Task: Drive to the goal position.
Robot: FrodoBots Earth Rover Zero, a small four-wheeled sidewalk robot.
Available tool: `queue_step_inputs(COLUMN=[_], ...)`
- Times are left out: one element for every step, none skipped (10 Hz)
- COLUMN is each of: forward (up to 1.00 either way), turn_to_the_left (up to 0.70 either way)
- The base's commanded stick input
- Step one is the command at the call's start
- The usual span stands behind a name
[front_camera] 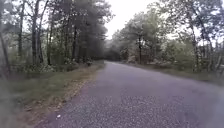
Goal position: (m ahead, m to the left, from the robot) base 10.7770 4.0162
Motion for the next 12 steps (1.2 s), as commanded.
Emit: queue_step_inputs(forward=[0.45, 0.45, 0.45, 0.45, 0.45, 0.45, 0.45, 0.45, 0.45, 0.45, 0.45, 0.45], turn_to_the_left=[0.00, 0.00, 0.00, 0.00, 0.00, 0.00, 0.00, 0.00, 0.00, 0.00, 0.00, 0.00])
